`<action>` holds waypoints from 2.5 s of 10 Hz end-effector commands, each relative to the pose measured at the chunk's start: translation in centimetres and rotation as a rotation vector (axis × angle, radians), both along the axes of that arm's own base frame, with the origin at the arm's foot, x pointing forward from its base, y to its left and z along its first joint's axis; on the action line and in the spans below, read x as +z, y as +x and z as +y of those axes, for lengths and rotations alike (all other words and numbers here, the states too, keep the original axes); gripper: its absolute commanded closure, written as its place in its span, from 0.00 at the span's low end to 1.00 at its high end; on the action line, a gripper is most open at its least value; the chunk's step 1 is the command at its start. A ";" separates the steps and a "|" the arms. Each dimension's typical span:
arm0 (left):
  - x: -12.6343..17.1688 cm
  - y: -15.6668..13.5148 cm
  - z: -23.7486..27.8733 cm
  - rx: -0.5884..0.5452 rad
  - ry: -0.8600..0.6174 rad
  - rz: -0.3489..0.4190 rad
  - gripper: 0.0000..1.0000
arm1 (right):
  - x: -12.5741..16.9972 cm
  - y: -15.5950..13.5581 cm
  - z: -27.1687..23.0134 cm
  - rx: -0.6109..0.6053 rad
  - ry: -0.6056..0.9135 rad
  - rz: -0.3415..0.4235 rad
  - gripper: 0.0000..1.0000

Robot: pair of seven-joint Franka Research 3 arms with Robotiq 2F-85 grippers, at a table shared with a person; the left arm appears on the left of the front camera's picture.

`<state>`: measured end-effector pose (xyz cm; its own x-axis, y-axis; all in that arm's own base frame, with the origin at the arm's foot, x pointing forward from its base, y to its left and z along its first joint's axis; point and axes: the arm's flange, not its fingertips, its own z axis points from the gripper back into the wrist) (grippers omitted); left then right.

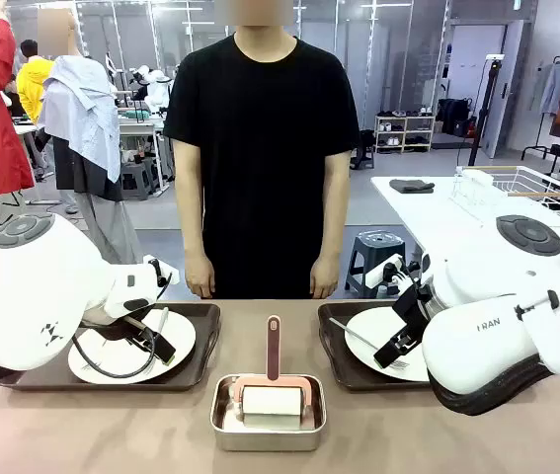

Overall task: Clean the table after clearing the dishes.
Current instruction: When the left (or right) Handle tray is removed, use the left hand (or right hand) to clean the left (or right) side of the table with the Lint Roller.

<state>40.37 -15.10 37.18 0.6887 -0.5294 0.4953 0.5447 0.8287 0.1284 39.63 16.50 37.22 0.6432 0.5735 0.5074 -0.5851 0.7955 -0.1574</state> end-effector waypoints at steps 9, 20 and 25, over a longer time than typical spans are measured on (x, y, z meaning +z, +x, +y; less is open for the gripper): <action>0.0 0.0 0.0 -0.001 0.000 0.000 0.00 | 0.0 0.0 0.0 0.000 -0.001 0.000 0.00; 16.5 0.5 19.2 -0.036 -0.905 -0.067 0.00 | 18.1 3.7 -16.6 -0.126 0.908 0.123 0.00; 14.8 -7.7 32.8 0.294 -1.105 -0.197 0.00 | 16.3 -6.1 -35.9 -0.573 1.205 0.035 0.00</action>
<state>34.45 16.86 52.52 0.5874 0.3833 0.7128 0.3978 0.6303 -0.6668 35.28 -17.14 53.28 0.7002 -0.4867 0.5223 -0.1554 0.6102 0.7769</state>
